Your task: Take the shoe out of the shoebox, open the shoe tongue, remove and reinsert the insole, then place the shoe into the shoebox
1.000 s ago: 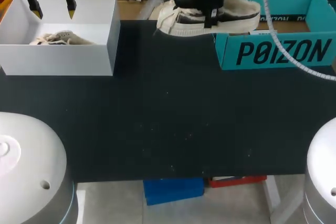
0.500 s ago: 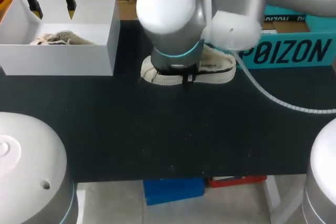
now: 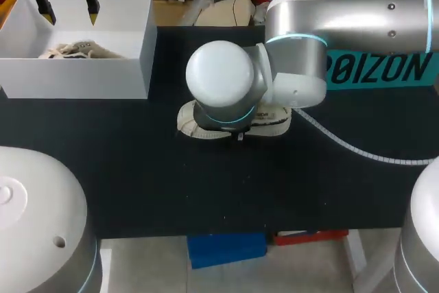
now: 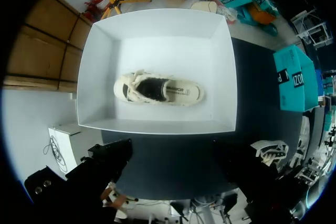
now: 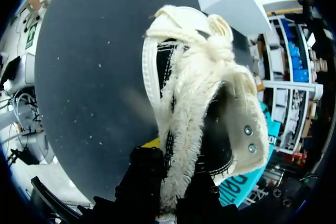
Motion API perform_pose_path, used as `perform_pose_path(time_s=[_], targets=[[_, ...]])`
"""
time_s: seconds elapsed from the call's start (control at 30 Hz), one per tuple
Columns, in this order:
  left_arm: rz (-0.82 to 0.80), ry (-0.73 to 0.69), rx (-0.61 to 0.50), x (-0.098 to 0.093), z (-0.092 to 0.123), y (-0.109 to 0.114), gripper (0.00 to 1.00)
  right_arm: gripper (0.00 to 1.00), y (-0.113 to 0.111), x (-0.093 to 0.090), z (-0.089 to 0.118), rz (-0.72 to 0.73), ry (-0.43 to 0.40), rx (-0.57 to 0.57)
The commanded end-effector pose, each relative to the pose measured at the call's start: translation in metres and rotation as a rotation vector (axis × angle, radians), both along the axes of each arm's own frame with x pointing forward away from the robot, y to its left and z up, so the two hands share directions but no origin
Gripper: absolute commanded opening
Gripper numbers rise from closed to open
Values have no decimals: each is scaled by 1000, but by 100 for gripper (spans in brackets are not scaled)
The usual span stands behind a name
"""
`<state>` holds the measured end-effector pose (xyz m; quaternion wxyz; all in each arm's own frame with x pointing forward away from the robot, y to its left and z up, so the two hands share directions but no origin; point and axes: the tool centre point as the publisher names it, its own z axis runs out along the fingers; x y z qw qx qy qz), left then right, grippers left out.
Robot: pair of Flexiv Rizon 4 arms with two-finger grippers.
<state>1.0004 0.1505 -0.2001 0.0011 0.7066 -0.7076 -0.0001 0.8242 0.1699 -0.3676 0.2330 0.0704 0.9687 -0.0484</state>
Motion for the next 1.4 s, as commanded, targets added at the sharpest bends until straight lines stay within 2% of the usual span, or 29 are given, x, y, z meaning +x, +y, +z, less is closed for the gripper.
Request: perform_pose_path(time_s=[0.03,0.33,0.37,0.4,0.53,0.8,0.93,1.03,1.2,1.3,1.4], targets=[[0,0,0,0,0,0,100,0,2,4,-22,13,23,13],[0,0,0,0,0,0,100,0,7,-7,-40,18,63,34],[0,0,0,0,0,0,100,24,7,-8,-39,14,68,39],[0,0,0,0,0,0,100,100,6,-9,-38,8,75,34],[0,0,0,0,0,0,100,100,-2,-12,-22,-1,106,-2],[0,0,0,0,0,0,100,100,-21,-15,46,90,152,-34],[0,0,0,0,0,0,100,100,-34,-16,78,193,162,29],[0,0,0,0,0,0,100,100,-45,-14,97,285,158,121],[0,0,0,0,0,0,100,100,-63,-12,107,417,219,237],[0,0,0,0,0,0,100,100,-80,-8,107,417,261,288],[0,0,0,0,0,0,100,100,-80,-8,107,417,261,288]])
